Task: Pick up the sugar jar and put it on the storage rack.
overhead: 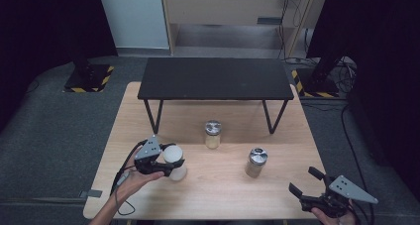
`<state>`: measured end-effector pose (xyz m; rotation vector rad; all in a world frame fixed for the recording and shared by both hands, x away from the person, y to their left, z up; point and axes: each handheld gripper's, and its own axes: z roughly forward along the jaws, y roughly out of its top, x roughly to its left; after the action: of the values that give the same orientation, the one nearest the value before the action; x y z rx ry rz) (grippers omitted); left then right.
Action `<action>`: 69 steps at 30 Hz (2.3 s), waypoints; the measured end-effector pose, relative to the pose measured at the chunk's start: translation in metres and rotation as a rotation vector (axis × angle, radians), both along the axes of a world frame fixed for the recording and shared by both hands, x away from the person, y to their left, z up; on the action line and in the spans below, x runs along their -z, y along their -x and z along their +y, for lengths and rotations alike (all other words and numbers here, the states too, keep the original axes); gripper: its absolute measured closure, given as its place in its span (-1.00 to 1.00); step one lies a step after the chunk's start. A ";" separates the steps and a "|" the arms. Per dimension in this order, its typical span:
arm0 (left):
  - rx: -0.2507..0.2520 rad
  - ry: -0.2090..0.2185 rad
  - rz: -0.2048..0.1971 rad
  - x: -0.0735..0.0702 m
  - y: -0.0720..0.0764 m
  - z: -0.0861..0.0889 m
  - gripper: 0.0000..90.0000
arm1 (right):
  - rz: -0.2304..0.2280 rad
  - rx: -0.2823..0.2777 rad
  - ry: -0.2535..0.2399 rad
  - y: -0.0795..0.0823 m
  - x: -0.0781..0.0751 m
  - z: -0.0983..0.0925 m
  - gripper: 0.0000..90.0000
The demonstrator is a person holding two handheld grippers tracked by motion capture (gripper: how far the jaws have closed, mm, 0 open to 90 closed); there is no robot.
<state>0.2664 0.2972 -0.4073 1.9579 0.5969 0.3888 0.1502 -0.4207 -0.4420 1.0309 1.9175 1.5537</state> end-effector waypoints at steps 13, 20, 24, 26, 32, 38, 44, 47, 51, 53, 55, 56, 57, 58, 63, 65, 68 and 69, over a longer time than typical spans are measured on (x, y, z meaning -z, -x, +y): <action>0.044 -0.006 -0.008 -0.041 -0.003 0.007 -0.29 | 0.001 -0.004 0.003 0.000 0.000 0.000 -0.88; 0.097 -0.008 -0.002 -0.065 -0.010 0.014 -0.29 | 0.001 -0.006 0.005 -0.001 -0.001 0.001 -0.88; 0.119 -0.012 -0.008 -0.080 -0.014 0.017 -0.29 | 0.004 -0.006 0.005 -0.001 -0.001 0.001 -0.88; 0.134 -0.018 -0.007 -0.087 -0.017 0.018 -0.29 | 0.004 -0.006 0.007 -0.001 -0.001 0.001 -0.88; 0.161 -0.030 -0.011 -0.105 -0.023 0.019 -0.29 | 0.005 -0.006 0.007 -0.001 -0.001 0.001 -0.88; 0.173 -0.029 -0.025 -0.122 -0.027 0.021 -0.29 | 0.005 -0.010 0.008 -0.001 -0.001 0.001 -0.88; 0.181 -0.027 -0.022 -0.138 -0.034 0.023 -0.29 | 0.006 -0.009 0.007 -0.001 -0.001 0.001 -0.88; 0.184 -0.030 -0.020 -0.145 -0.037 0.023 -0.29 | 0.005 -0.009 0.005 -0.001 -0.001 0.001 -0.88; 0.184 -0.035 -0.020 -0.155 -0.041 0.021 -0.29 | 0.006 -0.008 0.004 -0.001 -0.001 0.001 -0.88; 0.183 -0.038 -0.022 -0.160 -0.044 0.020 -0.29 | 0.006 -0.009 0.005 -0.001 -0.001 0.001 -0.88; 0.176 -0.041 -0.022 -0.169 -0.048 0.019 -0.29 | 0.008 -0.008 0.004 -0.001 -0.001 0.001 -0.88; 0.176 -0.041 -0.022 -0.169 -0.048 0.019 -0.29 | 0.008 -0.008 0.004 -0.001 -0.001 0.001 -0.88; 0.173 -0.042 -0.025 -0.171 -0.049 0.019 -0.29 | 0.007 -0.009 0.004 -0.001 -0.001 0.001 -0.88; 0.168 -0.044 -0.027 -0.174 -0.050 0.018 -0.29 | 0.007 -0.008 0.004 -0.001 -0.001 0.001 -0.88; 0.144 -0.050 -0.034 -0.190 -0.057 0.016 -0.29 | 0.009 -0.007 0.001 -0.002 0.000 0.001 -0.88; 0.135 -0.048 -0.031 -0.195 -0.060 0.015 -0.29 | 0.008 -0.008 0.002 -0.002 0.000 0.001 -0.88; 0.110 -0.045 -0.025 -0.204 -0.063 0.013 -0.29 | 0.007 -0.008 0.003 -0.001 -0.001 0.001 -0.88; 0.106 -0.051 -0.032 -0.207 -0.064 0.012 -0.29 | 0.008 -0.008 0.001 -0.001 0.000 0.000 -0.88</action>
<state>0.3308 0.3096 -0.2002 2.0186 0.4649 0.3714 0.1517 -0.4202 -0.4417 1.0320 1.9295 1.5554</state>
